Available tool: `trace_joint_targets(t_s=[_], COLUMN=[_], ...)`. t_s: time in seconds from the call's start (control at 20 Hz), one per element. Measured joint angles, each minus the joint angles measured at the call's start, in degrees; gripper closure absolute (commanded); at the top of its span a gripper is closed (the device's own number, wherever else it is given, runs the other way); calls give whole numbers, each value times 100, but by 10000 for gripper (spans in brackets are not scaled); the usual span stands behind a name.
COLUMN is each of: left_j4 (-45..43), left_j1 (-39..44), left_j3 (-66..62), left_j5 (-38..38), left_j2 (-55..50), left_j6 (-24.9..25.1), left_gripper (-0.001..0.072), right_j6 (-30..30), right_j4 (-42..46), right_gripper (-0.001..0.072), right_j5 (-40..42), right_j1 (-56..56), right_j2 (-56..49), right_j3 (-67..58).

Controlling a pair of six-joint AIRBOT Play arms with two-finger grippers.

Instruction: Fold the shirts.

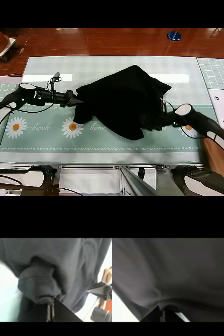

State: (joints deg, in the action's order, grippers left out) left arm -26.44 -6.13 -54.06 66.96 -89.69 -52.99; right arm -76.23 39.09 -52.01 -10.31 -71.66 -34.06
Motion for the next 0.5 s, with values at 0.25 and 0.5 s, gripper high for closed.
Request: trace_joint_targets(t_s=[0.25, 0.5], left_j4=[461, 640], left_j1=[0, -55], left_j3=[-1110, -2973], left_j5=[-146, -509], left_j2=[708, 1919], left_j6=[-195, -494], left_gripper=[688, 688], right_j6=[262, -107], right_j4=[223, 1167], right_gripper=[685, 685], right_j5=[-616, -1515], right_j1=[474, 1084], right_j2=[24, 323], right_j3=[-2264, -5803])
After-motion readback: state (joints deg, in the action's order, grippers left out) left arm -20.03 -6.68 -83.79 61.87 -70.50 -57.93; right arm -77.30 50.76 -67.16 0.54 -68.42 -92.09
